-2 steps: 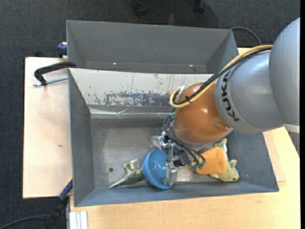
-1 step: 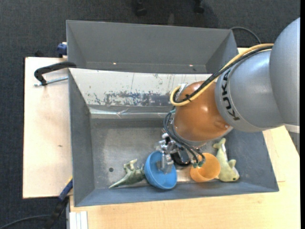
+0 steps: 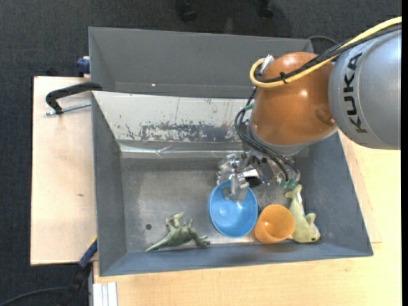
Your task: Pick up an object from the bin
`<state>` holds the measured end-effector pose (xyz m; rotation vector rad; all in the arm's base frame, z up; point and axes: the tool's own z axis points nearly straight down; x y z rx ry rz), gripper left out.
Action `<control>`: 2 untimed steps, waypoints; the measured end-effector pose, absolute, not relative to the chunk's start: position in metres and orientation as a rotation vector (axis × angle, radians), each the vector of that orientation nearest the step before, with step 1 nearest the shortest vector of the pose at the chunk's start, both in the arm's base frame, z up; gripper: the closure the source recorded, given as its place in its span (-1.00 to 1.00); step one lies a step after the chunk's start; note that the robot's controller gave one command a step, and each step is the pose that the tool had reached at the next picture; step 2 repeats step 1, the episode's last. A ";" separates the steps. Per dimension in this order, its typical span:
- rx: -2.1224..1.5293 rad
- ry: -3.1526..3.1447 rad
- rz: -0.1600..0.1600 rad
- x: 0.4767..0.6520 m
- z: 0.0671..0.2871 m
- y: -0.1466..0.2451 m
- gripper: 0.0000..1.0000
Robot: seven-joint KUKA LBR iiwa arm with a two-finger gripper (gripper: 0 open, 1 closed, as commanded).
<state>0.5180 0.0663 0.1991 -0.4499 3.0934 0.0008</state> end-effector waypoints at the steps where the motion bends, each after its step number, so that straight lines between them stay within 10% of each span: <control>1: -1.048 2.948 -0.002 0.519 0.287 0.069 1.00; 2: -1.048 2.948 -0.002 0.519 0.287 0.069 1.00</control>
Offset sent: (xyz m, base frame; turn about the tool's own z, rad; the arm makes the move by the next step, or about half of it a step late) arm -0.0013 0.0011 0.0845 -0.3948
